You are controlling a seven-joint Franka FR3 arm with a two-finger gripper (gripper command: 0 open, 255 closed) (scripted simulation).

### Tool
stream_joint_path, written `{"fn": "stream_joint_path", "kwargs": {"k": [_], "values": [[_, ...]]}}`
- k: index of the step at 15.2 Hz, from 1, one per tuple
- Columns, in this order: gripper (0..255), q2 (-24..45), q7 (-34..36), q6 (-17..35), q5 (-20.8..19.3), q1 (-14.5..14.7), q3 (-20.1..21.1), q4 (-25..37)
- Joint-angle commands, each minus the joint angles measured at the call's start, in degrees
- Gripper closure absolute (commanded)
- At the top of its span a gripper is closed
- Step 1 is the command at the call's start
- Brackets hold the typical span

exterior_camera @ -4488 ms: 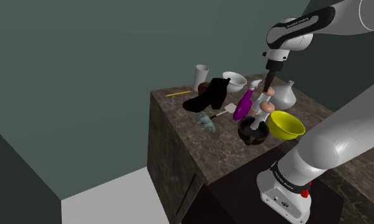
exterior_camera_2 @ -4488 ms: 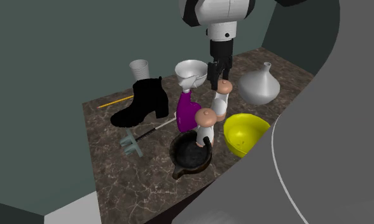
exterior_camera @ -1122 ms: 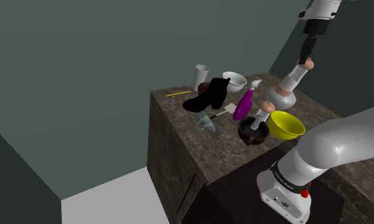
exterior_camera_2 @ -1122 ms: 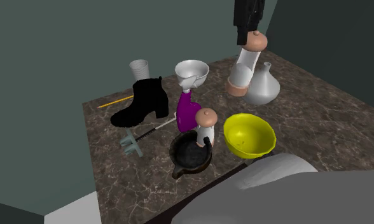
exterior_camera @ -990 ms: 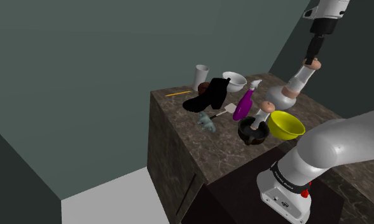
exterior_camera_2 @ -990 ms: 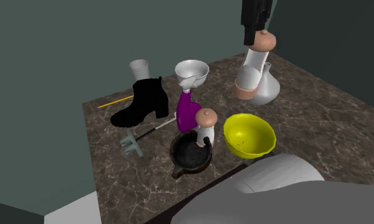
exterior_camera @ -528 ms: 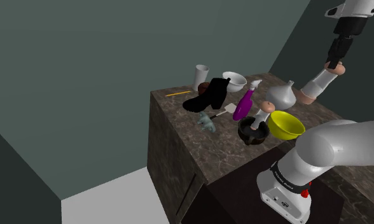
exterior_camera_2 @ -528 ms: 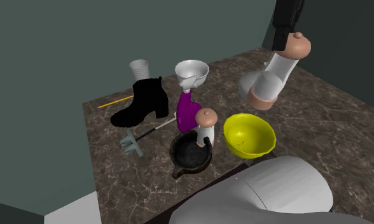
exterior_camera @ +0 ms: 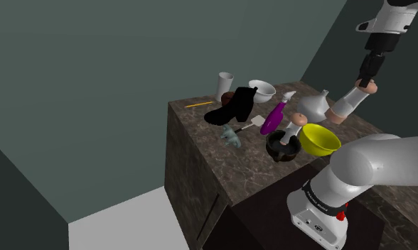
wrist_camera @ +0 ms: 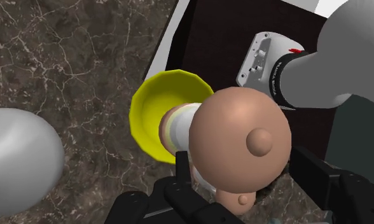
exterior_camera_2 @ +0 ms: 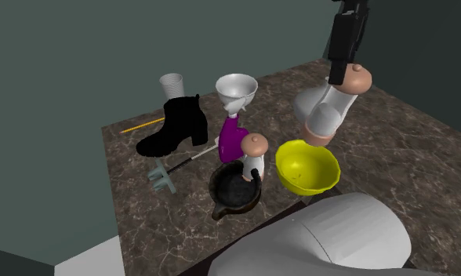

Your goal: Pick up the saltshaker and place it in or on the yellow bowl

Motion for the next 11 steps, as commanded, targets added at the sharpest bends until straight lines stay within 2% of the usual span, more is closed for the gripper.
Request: {"fn": "stream_joint_path", "kwargs": {"k": [1,11], "values": [[255,-0.5,0.21,1.52,-0.34,-0.17,-0.36,-1.98],[255,-1.65,1.24,8.56,-1.85,-0.74,-2.24,-10.12]]}}
